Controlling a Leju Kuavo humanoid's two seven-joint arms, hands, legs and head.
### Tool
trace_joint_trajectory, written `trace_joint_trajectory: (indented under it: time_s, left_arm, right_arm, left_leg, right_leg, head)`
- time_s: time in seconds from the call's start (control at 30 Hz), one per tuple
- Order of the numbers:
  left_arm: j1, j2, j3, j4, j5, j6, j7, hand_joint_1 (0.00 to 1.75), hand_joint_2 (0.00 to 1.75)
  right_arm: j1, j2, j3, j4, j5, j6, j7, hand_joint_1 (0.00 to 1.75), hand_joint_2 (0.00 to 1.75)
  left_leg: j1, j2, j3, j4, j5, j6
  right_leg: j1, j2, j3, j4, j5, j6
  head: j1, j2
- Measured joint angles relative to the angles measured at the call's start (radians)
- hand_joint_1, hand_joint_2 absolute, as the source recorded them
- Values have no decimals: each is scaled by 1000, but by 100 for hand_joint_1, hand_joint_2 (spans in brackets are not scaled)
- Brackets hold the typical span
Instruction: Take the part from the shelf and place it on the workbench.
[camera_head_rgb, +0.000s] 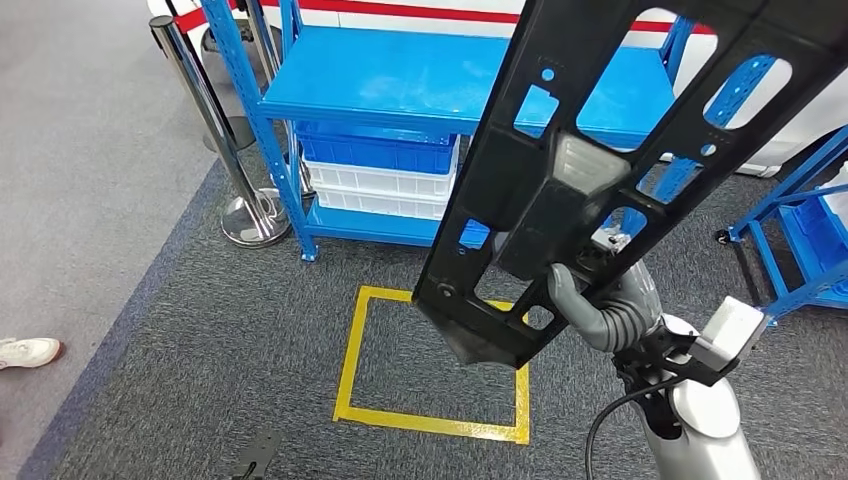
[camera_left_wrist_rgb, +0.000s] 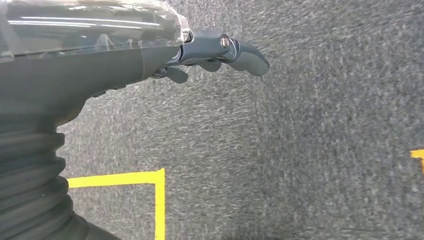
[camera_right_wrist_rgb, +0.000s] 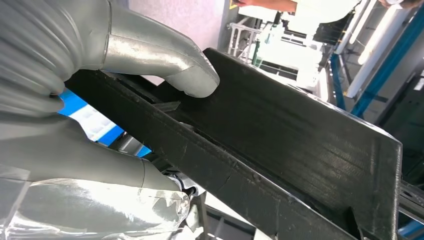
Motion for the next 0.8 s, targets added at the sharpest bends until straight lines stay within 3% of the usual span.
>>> trace_joint_trajectory:
  time_s: [0.03, 0.07, 0.13, 0.2, 0.27, 0.33, 0.4, 0.47, 0.5, 0.53, 0.6, 0.67, 0.73, 0.8]
  left_arm:
    - [1, 0, -1, 0, 0, 0, 0, 0, 175]
    - [2, 0, -2, 0, -1, 0, 0, 0, 175]
    - [2, -1, -4, 0, -2, 0, 0, 0, 175]
    - [2, -1, -5, 0, -5, 0, 0, 0, 175]
    - [2, -1, -5, 0, -6, 1, 0, 0, 175]
    - [2, -1, -5, 0, -6, 1, 1, 0, 175]
    - [2, -1, -6, 0, -6, 1, 1, 0, 175]
    - [4, -1, -6, 0, -6, 0, 2, 0, 175]
    - [6, -1, -6, 0, -6, 0, 2, 0, 175]
    - [7, -1, -6, 0, -6, 0, 3, 0, 175]
    - [8, -1, -6, 0, -6, 0, 4, 0, 175]
    - [8, 1, -6, 0, -4, 1, 5, 0, 175]
    - [10, 3, -6, 0, 0, 2, 6, 0, 175]
    - [12, 2, -6, 0, 4, 3, 6, 0, 175]
  right_arm:
    - [2, -1, 0, 0, 0, 0, 0, 175, 175]
    - [3, -2, 0, 0, 0, 0, -1, 175, 175]
    - [3, -3, -2, 0, 0, 0, -3, 175, 175]
    - [3, -3, -4, 0, 0, 1, -6, 175, 175]
    - [6, -4, -6, 0, 0, 1, -7, 175, 175]
    - [7, -5, -7, 0, 0, 2, -7, 175, 175]
    - [7, -5, -7, 0, -6, 7, -6, 175, 175]
    - [11, -5, -7, 0, -15, 13, -3, 175, 175]
    - [13, -5, -7, 0, -17, 15, -1, 175, 175]
    - [15, -5, -8, 1, -19, 17, 0, 175, 175]
    - [18, -6, -10, 0, -23, 18, 1, 175, 175]
    - [19, -7, -13, 0, -27, 20, 1, 175, 175]
    - [24, -7, -16, -1, -29, 21, 0, 175, 175]
    - [34, -11, -21, -4, -27, 23, -2, 175, 175]
  left_leg:
    - [0, 0, -6, 4, 2, -1]
    - [1, -1, -10, 8, 3, -3]
    - [0, -2, -18, 19, 2, -10]
    - [-4, -2, -25, 27, 3, -21]
    - [-5, -2, -30, 27, 7, -32]
    - [-2, -3, -39, 43, -7, -43]
    - [2, -3, -77, 131, -64, -52]
    - [3, -3, -134, 269, -131, -57]
    - [3, -3, -151, 313, -144, -58]
    - [3, -4, -151, 321, -138, -57]
    - [3, -16, -93, 220, -78, -51]
    - [4, -57, -23, 86, -33, -39]
    - [2, -80, 0, 36, -29, -33]
    - [3, -62, 1, 27, -24, -27]
  right_leg:
    - [-2, 0, 12, -11, 13, 1]
    - [-4, 0, 43, -58, 40, 1]
    - [-5, 0, 124, -198, 89, -3]
    - [-2, 1, 159, -269, 104, -12]
    - [0, 3, 153, -271, 108, -23]
    - [-2, 3, 150, -276, 116, -36]
    - [-3, 5, 147, -280, 123, -48]
    - [-1, 10, 139, -278, 127, -53]
    - [0, 15, 136, -277, 128, -54]
    - [0, 22, 134, -275, 129, -54]
    - [1, 38, 132, -271, 130, -53]
    - [2, 56, 127, -267, 133, -46]
    - [-2, 73, 117, -266, 139, -33]
    - [-6, 84, 110, -269, 145, -19]
  head:
    - [0, 0]
    - [0, 0]
    - [0, 0]
    - [0, 0]
    - [0, 0]
    - [0, 0]
    - [0, 0]
    - [0, 0]
    - [0, 0]
    - [0, 0]
    - [0, 0]
    - [0, 0]
    - [0, 0]
    - [0, 0]
